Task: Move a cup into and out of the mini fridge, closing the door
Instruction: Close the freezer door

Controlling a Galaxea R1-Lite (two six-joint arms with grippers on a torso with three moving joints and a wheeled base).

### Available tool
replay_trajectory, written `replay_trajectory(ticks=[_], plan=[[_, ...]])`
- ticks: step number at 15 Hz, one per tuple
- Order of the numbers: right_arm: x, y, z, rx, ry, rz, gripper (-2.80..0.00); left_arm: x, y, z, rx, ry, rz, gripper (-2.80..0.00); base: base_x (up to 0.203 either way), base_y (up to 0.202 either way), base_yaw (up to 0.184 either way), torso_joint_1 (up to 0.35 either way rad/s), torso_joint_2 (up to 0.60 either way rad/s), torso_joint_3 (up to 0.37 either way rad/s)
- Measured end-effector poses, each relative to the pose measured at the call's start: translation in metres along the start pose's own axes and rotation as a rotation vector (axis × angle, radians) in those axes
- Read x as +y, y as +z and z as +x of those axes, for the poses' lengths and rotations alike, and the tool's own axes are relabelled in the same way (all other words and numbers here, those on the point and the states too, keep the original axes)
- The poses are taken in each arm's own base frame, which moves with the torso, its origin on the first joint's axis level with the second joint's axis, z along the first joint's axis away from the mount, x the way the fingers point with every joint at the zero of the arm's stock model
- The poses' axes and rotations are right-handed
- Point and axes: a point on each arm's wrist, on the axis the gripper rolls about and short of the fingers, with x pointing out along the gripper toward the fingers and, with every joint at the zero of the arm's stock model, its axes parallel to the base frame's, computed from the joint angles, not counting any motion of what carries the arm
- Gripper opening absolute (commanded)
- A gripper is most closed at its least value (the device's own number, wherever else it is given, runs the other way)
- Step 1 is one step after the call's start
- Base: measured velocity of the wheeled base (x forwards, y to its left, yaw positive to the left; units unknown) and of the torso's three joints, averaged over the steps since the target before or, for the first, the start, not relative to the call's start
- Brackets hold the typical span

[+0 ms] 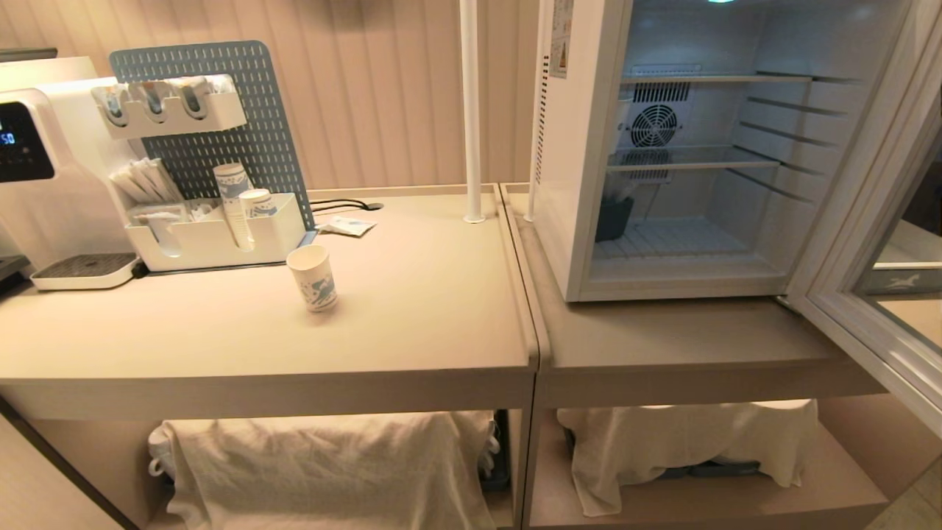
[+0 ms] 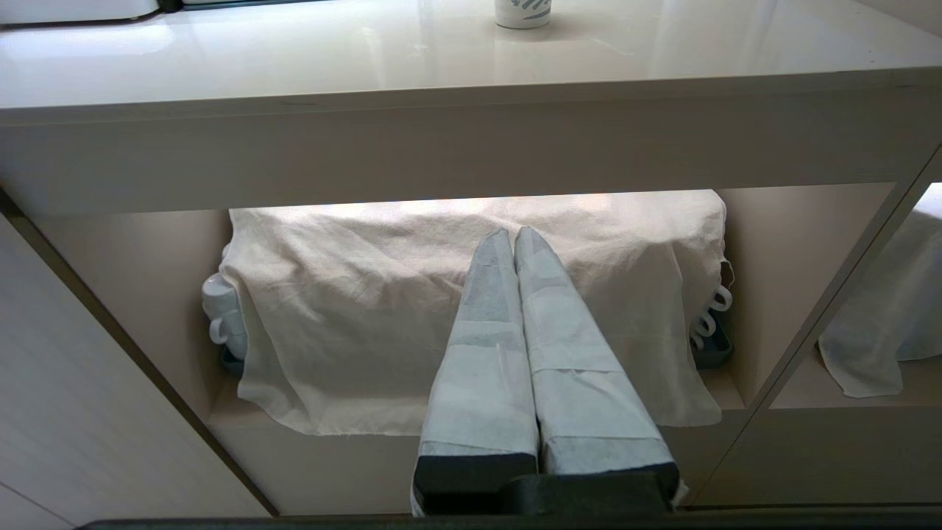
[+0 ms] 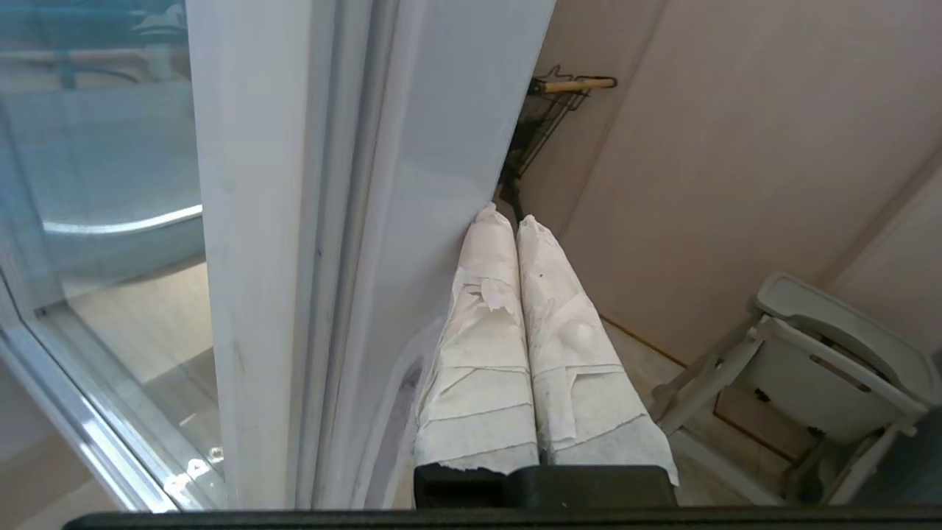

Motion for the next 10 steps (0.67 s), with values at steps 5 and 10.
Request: replay_trajectory(ticks=[5,10], plan=[[-0.007,-0.002,-0.013,-0.024,0.013,-0.019,-2.8,0.0,0.0,0.0,0.0,0.0,0.0,-2.8,0.0,0.0,0.0,0.0,0.0,0.0],[-0.013,-0.005,-0.024,-0.035,0.052,-0.021,-2.8,0.0,0.0,0.0,0.0,0.0,0.0,-2.8,0.0,0.0,0.0,0.0,0.0,0.0]])
